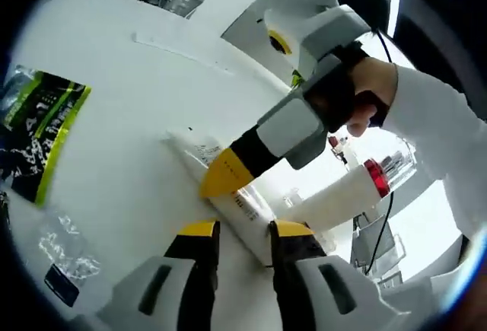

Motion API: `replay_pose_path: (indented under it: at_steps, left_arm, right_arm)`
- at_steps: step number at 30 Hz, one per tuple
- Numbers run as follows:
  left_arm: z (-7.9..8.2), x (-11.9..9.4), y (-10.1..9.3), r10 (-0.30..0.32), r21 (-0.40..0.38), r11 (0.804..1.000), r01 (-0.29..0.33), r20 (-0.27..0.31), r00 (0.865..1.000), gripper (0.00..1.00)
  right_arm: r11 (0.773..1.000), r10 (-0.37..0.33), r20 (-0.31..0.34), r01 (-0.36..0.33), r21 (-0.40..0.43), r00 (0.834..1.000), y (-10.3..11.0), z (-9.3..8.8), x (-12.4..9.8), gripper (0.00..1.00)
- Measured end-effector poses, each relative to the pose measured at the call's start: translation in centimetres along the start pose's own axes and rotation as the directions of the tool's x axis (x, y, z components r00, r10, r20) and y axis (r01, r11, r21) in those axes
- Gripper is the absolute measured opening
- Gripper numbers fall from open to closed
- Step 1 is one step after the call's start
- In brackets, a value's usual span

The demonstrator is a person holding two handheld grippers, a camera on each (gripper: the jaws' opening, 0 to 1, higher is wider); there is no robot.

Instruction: Arrange the skincare products in the storage area until every visible bottle or jar stands upright without overlapping.

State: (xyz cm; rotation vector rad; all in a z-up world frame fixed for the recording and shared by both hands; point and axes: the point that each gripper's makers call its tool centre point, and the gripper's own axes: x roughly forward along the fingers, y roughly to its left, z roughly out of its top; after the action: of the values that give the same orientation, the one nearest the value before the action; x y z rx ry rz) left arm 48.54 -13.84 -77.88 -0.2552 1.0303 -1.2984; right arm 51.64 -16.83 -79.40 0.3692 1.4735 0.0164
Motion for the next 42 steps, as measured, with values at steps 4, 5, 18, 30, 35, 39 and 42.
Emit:
replay_pose_path:
  at_steps: [4,5,18,30,35,39,42]
  left_arm:
    - [0.5,0.6,-0.1,0.001,-0.023,1.0,0.0,0.024,1.0,0.23]
    - [0.5,0.6,-0.1,0.0,-0.027,1.0,0.001,0.027,1.0,0.23]
    - [0.6,0.7,-0.9,0.032,-0.032,0.999,-0.032,-0.012,0.999,0.19]
    - [2.2,-0.9,-0.1,0.108,0.031,0.993,-0.11,0.066,0.992,0.15]
    - [2.5,-1.6,-0.3,0.121,0.069,0.989,-0.128,0.091,0.988,0.14]
    - [2.6,-2.0,-0.1,0.139,0.093,0.984,-0.15,0.116,0.983,0.14]
    - [3.2,-2.5,-0.7,0.173,0.247,0.947,-0.205,0.145,0.974,0.14]
  right_arm:
    - [0.992,0.12,0.059,-0.122,0.039,0.991,-0.2,0.3,-0.3,0.22]
    - [0.988,0.138,0.074,-0.143,0.061,0.988,-0.3,0.5,-0.3,0.22]
    - [0.961,0.226,0.147,-0.245,0.128,0.963,-0.3,0.8,-0.5,0.25]
    - [0.951,0.292,0.186,-0.305,0.049,0.938,2.2,0.6,-2.0,0.28]
    - [0.958,0.277,0.183,-0.285,0.018,0.943,3.2,0.3,-2.7,0.29]
    - [0.963,0.262,0.195,-0.27,0.015,0.945,3.3,0.6,-2.9,0.29]
    - [0.975,0.222,0.177,-0.224,-0.01,0.959,3.6,0.3,-3.1,0.32]
